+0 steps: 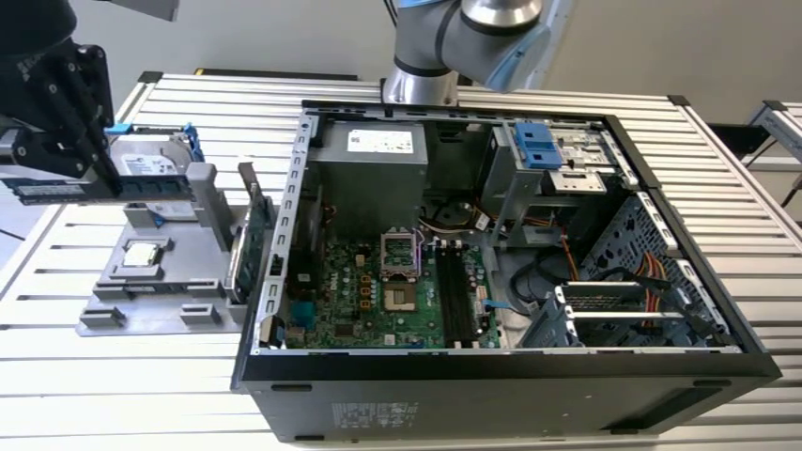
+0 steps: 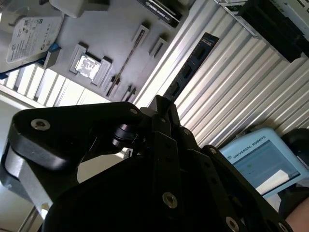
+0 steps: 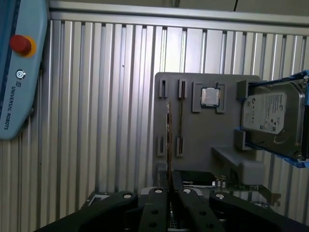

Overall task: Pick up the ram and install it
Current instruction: 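Pick up the ram and move it above insertion slot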

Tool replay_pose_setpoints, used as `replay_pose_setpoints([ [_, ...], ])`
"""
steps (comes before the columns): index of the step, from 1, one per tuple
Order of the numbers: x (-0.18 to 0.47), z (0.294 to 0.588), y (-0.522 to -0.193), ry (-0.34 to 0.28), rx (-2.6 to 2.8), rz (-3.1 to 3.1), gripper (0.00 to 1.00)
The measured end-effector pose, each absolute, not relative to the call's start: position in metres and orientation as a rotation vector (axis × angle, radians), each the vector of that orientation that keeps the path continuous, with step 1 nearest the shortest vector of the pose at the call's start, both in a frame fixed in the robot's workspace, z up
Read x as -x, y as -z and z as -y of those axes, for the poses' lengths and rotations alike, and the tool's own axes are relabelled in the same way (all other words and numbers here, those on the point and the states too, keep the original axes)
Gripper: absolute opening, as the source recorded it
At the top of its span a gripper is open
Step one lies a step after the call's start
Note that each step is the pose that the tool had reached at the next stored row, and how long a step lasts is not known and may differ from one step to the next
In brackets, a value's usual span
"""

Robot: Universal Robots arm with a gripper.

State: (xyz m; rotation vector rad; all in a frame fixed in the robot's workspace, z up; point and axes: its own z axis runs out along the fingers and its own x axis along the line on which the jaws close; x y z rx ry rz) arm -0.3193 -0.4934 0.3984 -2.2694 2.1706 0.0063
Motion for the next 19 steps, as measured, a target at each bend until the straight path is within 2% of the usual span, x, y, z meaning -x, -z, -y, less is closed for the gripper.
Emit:
replay_pose_setpoints([
  [19,0.297,0.493,-0.398,-0.006,2.269,-2.171,0.0],
])
